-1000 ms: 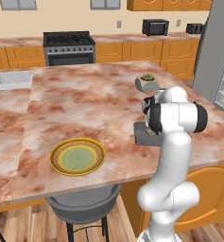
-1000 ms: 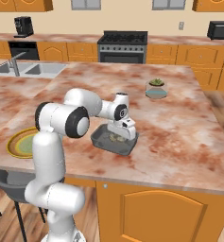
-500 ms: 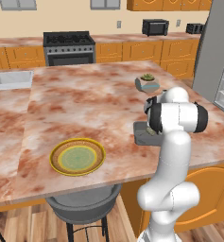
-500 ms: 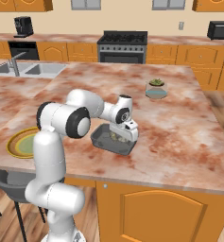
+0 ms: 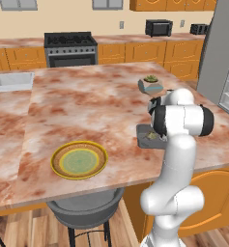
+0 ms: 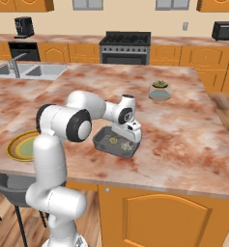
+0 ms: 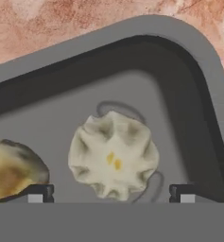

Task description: Place two dumplings into each of the tupperware containers and then place the containers in the fridge.

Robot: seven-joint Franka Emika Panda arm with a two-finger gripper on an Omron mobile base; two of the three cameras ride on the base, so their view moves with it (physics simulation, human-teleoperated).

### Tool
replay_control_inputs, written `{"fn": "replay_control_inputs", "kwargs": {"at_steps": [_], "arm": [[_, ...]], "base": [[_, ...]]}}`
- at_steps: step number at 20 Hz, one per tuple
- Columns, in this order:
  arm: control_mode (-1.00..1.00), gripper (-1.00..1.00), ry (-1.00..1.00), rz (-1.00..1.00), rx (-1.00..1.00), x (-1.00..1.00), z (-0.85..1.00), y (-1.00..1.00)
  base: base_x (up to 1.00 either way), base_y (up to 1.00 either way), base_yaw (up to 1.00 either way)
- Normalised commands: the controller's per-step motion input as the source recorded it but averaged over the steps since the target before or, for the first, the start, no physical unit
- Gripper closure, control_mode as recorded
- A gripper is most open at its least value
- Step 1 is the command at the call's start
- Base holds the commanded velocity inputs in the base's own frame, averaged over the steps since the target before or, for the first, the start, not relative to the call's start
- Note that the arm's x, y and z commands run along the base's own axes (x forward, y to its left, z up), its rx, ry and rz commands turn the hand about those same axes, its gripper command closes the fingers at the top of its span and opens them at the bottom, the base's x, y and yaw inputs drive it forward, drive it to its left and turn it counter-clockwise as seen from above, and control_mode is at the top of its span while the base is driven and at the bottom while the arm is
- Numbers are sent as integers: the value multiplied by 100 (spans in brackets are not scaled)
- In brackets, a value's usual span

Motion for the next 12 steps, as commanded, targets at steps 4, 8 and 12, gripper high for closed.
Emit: {"fn": "replay_control_inputs", "kwargs": {"at_steps": [4,8,12], "arm": [[-100,-100,0,4,4,-7,74,-14],[-100,-100,-1,13,13,-22,17,-82],[-100,-100,-1,24,23,-3,-8,-77]], "base": [[0,0,0],[0,0,0],[0,0,0]]}}
